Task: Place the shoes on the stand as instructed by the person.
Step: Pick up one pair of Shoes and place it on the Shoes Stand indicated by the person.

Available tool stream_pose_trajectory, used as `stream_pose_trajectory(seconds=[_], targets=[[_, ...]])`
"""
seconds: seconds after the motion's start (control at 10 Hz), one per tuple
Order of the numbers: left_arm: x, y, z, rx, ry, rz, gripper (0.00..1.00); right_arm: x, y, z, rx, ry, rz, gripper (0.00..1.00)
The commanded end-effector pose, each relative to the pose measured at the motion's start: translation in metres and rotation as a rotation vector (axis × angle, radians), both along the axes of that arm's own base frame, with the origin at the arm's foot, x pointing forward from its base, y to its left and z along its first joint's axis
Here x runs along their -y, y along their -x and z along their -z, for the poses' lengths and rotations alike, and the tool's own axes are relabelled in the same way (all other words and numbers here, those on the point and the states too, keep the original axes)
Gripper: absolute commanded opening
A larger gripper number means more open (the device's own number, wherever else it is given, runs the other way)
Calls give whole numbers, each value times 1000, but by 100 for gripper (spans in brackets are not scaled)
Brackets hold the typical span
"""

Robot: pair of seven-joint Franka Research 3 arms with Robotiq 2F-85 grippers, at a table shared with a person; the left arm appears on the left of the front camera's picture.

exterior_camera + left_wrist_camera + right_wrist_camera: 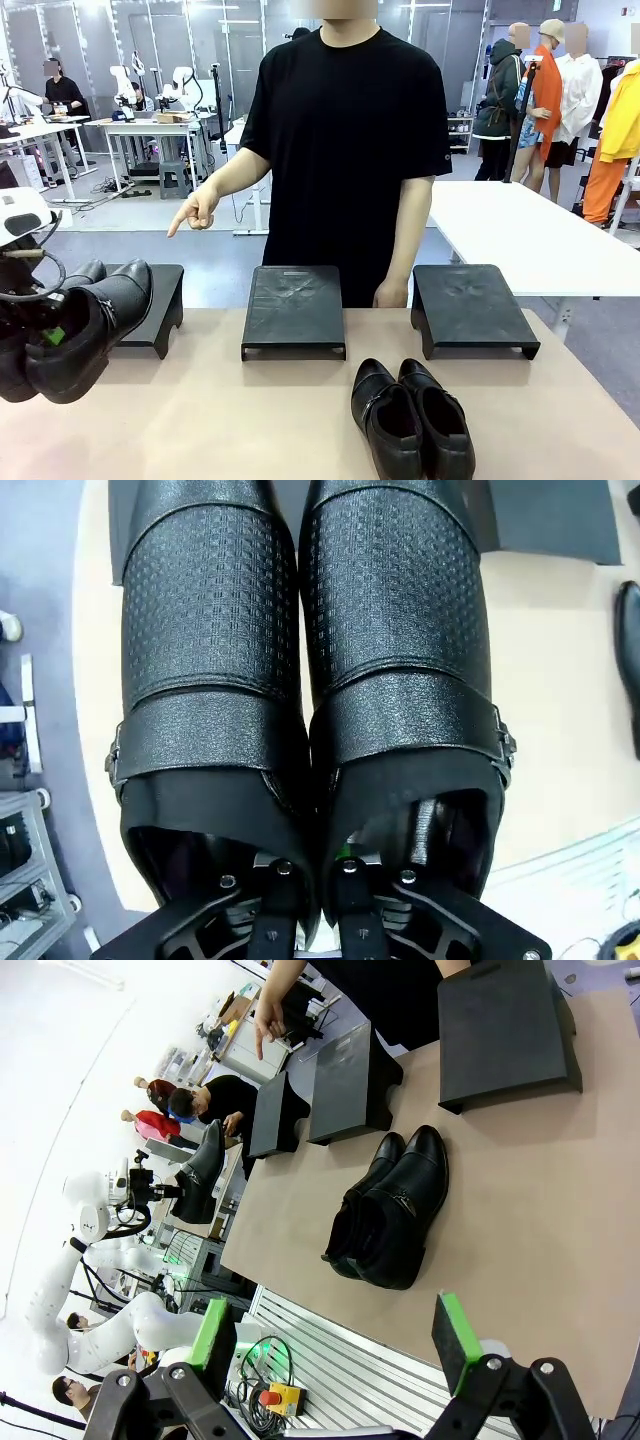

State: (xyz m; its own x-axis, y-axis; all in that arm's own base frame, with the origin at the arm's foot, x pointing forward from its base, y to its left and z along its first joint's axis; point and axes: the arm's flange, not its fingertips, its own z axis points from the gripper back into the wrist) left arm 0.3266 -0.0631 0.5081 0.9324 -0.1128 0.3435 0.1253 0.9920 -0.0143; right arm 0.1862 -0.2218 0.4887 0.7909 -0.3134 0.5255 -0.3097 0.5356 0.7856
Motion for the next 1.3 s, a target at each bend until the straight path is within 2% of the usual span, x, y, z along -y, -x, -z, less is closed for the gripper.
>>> stream_pose_trajectory(seconds=[0.0, 0.1, 0.2, 0.3, 1.0, 1.2], targets=[[6, 0, -8, 15, 7, -19, 0, 0, 1, -1, 26, 2, 0, 100], [6, 0, -8, 15, 7, -19, 0, 0, 1, -1, 26, 2, 0, 100], [1, 0, 1, -2, -3, 2, 7, 0, 1, -1, 26, 2, 0, 100], [-4, -6, 2, 49, -13, -40, 7, 0, 1, -1, 26, 2, 0, 100], [-46, -143, 16, 179, -41, -33, 7, 0, 1, -1, 26, 2, 0, 100], [-49, -178, 23, 153, -53, -6, 7, 0, 1, -1, 26, 2, 0, 100]])
